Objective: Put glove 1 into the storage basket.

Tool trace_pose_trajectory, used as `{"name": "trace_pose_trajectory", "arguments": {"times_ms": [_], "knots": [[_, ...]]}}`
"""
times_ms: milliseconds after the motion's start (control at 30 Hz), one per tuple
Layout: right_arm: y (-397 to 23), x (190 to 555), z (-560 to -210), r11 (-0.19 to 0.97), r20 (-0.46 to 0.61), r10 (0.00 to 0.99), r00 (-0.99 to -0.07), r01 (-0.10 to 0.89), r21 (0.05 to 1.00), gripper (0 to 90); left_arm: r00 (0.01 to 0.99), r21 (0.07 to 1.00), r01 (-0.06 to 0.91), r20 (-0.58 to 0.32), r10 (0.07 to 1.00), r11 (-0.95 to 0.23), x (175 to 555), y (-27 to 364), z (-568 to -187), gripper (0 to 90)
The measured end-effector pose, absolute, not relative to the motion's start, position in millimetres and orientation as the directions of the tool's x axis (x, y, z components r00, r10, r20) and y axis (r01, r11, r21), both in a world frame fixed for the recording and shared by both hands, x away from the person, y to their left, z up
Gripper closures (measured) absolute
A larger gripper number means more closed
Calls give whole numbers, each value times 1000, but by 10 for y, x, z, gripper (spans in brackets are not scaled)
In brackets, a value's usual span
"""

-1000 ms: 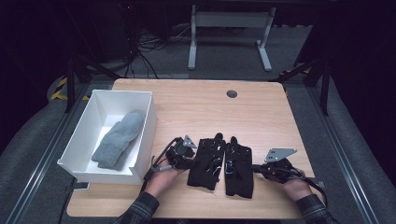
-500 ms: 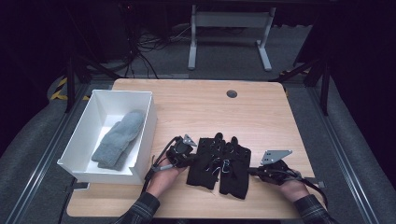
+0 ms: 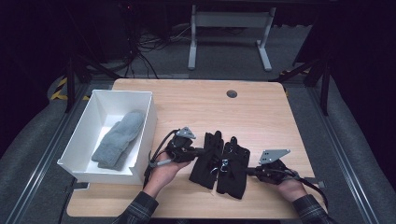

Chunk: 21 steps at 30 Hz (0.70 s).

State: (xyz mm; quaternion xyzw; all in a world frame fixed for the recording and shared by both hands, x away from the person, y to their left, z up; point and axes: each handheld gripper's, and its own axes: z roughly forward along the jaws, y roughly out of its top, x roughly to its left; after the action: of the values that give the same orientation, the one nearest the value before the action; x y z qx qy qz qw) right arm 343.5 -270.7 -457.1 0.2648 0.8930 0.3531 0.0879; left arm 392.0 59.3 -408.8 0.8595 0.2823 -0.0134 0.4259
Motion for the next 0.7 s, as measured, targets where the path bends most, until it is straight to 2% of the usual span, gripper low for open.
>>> {"name": "trace_pose_trajectory", "arguments": {"times_ms": [700], "knots": [[-2455, 3546, -4579, 631, 15, 507, -862, 383, 675, 900, 877, 752, 456, -287, 386, -476, 3903, 298, -3906, 882]]}}
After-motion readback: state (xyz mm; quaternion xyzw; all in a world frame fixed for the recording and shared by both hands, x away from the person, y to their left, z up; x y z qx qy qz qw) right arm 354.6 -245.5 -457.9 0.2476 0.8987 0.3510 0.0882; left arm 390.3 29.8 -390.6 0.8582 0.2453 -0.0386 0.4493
